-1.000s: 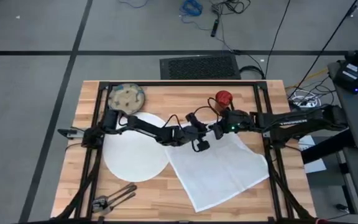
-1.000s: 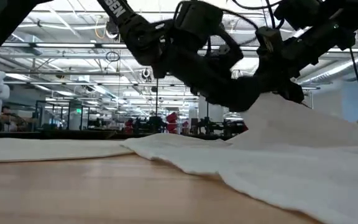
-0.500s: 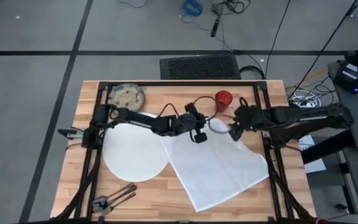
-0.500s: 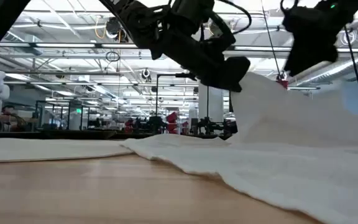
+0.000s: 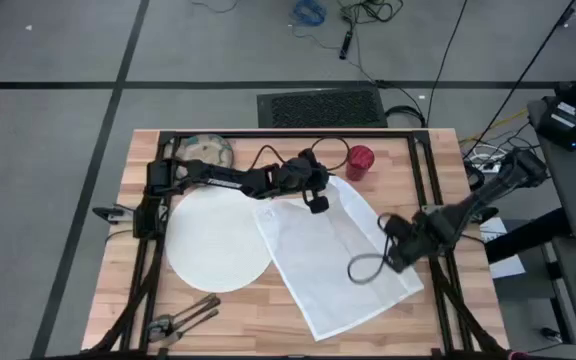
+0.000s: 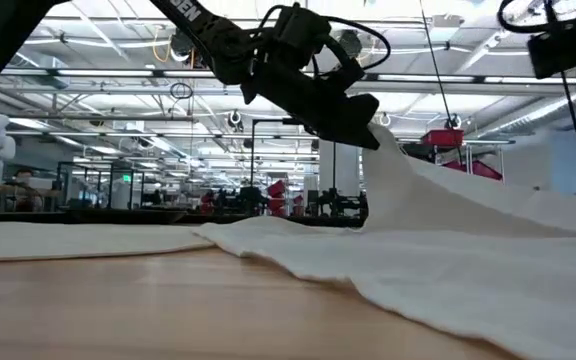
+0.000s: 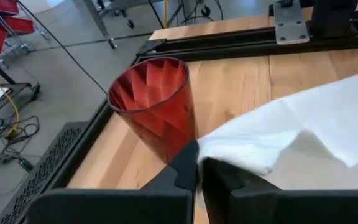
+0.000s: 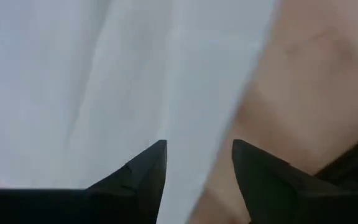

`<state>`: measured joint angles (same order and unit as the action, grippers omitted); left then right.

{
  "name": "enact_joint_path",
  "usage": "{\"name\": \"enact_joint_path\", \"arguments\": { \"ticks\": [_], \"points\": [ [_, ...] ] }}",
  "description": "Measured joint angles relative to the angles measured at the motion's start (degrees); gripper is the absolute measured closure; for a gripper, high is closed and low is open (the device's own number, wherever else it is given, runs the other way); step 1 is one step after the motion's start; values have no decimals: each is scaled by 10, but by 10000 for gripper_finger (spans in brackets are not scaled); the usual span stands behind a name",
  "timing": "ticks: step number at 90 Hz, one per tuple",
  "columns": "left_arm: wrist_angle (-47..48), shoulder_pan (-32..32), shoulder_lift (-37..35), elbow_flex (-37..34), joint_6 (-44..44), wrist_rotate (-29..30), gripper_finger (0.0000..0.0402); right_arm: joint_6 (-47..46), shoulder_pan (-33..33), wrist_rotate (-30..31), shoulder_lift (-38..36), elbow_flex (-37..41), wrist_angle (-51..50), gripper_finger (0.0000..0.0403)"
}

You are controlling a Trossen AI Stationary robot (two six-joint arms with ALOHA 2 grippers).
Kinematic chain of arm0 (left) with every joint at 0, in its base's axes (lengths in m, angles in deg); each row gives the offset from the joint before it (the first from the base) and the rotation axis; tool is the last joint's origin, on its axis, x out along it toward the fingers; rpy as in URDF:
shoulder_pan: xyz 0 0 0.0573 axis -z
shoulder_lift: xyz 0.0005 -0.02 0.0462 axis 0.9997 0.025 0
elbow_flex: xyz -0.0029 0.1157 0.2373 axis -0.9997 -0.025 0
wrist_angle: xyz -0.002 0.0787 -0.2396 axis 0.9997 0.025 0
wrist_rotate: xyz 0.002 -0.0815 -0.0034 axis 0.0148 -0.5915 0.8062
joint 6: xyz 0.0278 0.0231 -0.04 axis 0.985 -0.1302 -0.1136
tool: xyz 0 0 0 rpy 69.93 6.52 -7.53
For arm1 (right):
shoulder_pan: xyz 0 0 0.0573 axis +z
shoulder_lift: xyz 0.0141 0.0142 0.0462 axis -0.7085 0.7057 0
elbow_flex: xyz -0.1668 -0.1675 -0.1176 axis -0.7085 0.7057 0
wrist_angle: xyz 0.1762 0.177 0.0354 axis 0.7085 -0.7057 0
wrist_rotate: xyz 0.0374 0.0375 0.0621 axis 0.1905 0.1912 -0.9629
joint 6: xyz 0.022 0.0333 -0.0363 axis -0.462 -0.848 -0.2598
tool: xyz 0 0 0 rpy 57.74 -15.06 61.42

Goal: Set table place
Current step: Fold the white napkin

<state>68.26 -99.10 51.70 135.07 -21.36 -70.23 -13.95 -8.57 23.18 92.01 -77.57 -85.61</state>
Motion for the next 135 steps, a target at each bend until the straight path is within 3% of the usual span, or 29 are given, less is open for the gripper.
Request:
{"name": "enact_joint_path", "arguments": {
  "ticks": [16, 36, 68, 100, 135],
  "points": [
    [0, -1, 0, 0, 1, -2, 401, -70, 84, -12, 73, 0, 93, 232],
    [2, -1, 0, 0, 1, -4, 401, -113, 172, -101, 165, -2, 133, 232],
    [9, -1, 0, 0, -4, -6, 401, -1, 248, -85, 236, -43, 56, 232],
    [24, 1, 0, 0, -5, -6, 401, -25, 258, -58, 249, -26, 139, 250],
    [25, 1, 0, 0, -6, -6, 401, -41, 258, -71, 259, -19, 103, 294]
  ]
}}
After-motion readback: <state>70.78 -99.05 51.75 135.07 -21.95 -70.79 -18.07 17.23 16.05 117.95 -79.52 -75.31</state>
